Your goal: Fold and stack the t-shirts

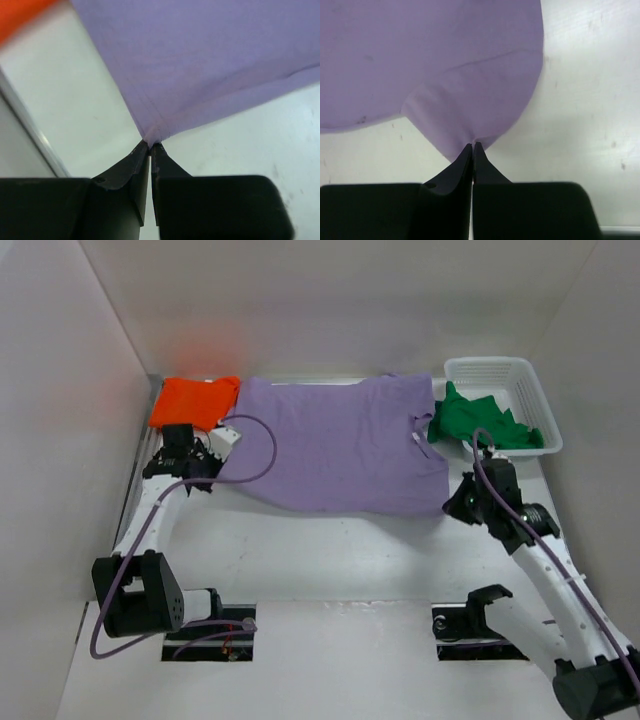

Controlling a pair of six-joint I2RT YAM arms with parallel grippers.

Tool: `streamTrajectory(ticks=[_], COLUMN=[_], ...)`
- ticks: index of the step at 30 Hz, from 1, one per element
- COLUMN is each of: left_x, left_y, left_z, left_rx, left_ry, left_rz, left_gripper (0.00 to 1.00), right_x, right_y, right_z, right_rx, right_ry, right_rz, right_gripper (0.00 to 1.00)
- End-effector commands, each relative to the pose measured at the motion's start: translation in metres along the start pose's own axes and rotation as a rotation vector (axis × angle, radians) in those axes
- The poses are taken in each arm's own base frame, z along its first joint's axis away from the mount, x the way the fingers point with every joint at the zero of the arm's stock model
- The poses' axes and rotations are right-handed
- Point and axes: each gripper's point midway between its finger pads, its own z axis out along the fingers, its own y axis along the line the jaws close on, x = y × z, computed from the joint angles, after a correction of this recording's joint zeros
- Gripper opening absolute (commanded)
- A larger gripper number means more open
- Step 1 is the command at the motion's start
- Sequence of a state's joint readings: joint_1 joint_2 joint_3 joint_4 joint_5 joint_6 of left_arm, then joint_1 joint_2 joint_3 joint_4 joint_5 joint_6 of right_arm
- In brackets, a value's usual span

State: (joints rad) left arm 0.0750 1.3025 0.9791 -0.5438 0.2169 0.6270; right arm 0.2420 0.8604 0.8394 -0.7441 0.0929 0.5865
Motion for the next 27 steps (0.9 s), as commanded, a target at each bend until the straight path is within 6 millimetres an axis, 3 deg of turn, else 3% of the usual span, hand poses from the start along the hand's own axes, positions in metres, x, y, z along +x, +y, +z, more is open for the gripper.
streamTrajectory(ticks=[1,5,10,13,15,22,27], left_x=[0.021,0.050,0.056,0.047,0.035,-0.019,-0.039], left_y=[-0.017,-0.029,-0.044,-0.042,-0.030,0.027,0.062], left_z=[-0.014,-0.024,-0.040,-0.042,-0.034,0.011,0.043], left_rx=[0.038,0.080,0.144,0.146,0.102,-0.016,-0.051], left_ry=[0.029,0.104,0.137,0.109,0.060,-0.047,-0.053], left_rz=[0.058,0.018,-0.020,-0.034,-0.034,-0.102,-0.193], left_gripper=[0.04,0.04,0.04,0.05,0.07,0.09,0.07], right_x=[0.015,0.045,0.041,0.015,-0.008,-0.095,-0.129], right_y=[0.002,0.000,0.009,0.011,0.011,0.025,0.027], right_z=[-0.027,-0.035,-0.032,-0.025,-0.013,0.046,0.092], right_rx=[-0.037,-0.029,-0.019,-0.001,0.014,0.006,0.032], right_ry=[-0.018,0.074,0.108,0.068,0.040,-0.080,-0.076], right_rz=[0.099,0.082,-0.008,-0.057,-0.086,-0.156,-0.203], right_gripper=[0.00,0.00,0.00,0.00,0.00,0.00,0.00])
